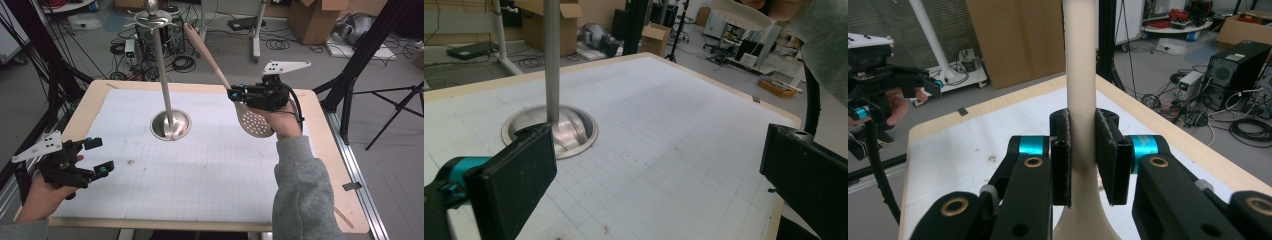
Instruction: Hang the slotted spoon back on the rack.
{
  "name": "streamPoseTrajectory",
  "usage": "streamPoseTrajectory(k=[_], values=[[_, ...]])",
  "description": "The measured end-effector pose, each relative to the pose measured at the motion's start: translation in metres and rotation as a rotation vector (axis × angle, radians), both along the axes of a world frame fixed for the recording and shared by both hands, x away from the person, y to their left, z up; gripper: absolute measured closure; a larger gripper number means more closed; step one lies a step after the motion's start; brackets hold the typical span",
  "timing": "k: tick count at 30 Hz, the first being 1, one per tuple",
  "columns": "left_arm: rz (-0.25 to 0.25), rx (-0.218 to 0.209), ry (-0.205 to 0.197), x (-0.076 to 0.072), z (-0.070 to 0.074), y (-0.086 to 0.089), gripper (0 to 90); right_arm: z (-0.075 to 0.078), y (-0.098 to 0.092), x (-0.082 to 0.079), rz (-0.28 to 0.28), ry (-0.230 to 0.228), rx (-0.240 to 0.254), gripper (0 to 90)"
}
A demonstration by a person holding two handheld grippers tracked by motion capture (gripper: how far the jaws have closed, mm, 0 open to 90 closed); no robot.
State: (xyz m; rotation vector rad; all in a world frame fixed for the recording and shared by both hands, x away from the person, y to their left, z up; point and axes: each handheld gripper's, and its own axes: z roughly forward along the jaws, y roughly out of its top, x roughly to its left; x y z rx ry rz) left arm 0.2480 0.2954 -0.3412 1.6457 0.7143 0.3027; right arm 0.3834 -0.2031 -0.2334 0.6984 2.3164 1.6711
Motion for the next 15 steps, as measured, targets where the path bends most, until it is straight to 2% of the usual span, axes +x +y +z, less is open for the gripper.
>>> streamPoseTrajectory(k=[6, 12, 15], values=[[0.018, -0.002, -0.014, -0.0015, 0.0003, 0.0032, 2.0, 0.0027, 0.0039, 0.0047, -0.004, 0.011, 0.017, 78.1], [0.018, -0.001, -0.01, -0.002, 0.0001, 0.0041, 2.0, 0.0071, 0.0092, 0.0066, -0.001, 0.005, -0.003, 78.0], [0.015, -0.004, -0.009, -0.0022, 0.0001, 0.0033, 2.0, 0.0066, 0.0104, 0.008, -0.012, 0.017, -0.01, 78.1]])
